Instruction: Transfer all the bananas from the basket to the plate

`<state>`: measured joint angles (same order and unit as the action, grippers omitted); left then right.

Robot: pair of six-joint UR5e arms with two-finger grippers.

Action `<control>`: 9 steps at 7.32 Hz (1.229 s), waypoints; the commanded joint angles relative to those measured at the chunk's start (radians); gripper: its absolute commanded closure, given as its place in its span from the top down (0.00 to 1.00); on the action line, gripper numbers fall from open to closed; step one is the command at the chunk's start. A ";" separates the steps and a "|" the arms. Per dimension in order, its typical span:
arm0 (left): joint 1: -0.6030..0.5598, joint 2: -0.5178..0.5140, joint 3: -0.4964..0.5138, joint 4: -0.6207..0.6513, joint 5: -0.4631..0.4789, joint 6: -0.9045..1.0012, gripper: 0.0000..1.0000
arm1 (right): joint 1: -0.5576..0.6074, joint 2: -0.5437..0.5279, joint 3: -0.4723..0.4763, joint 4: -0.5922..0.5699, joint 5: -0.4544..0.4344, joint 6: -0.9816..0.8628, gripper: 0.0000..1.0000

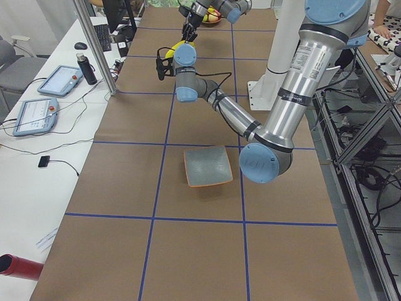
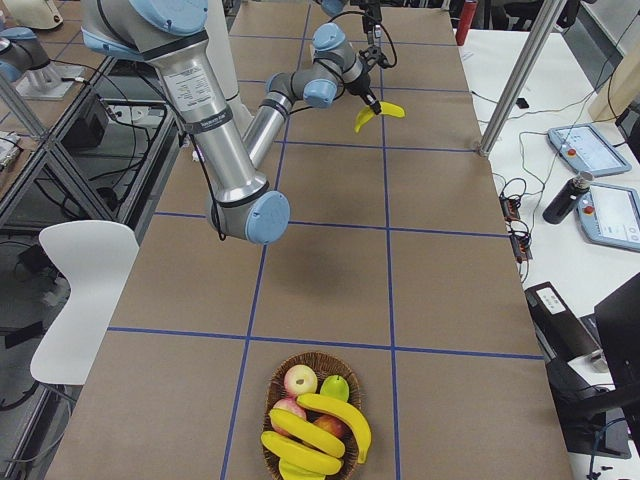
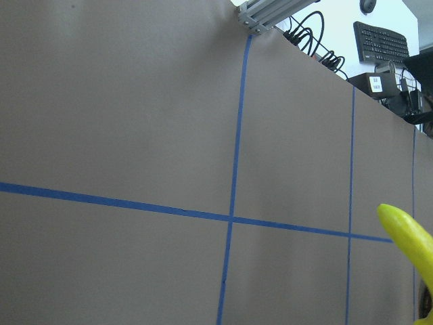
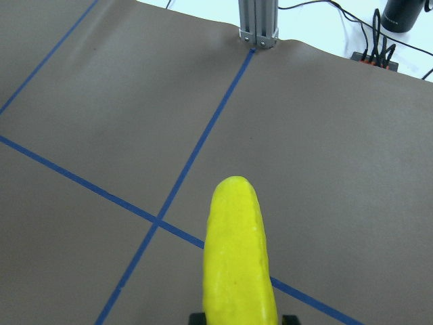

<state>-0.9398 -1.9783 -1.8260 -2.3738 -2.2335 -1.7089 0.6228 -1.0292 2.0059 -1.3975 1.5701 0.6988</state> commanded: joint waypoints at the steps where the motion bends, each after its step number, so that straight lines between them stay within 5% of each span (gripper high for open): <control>1: 0.093 -0.123 0.074 0.051 0.092 -0.180 1.00 | -0.144 0.102 -0.009 -0.128 -0.276 -0.104 0.00; 4: 0.134 -0.245 0.144 0.074 0.113 -0.347 1.00 | -0.256 0.130 -0.012 -0.169 -0.458 -0.162 0.00; 9: 0.240 -0.284 0.165 0.074 0.219 -0.431 1.00 | -0.299 0.144 -0.007 -0.161 -0.490 -0.159 0.00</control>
<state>-0.7143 -2.2615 -1.6675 -2.2994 -2.0262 -2.1350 0.3324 -0.8913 1.9980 -1.5605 1.0846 0.5386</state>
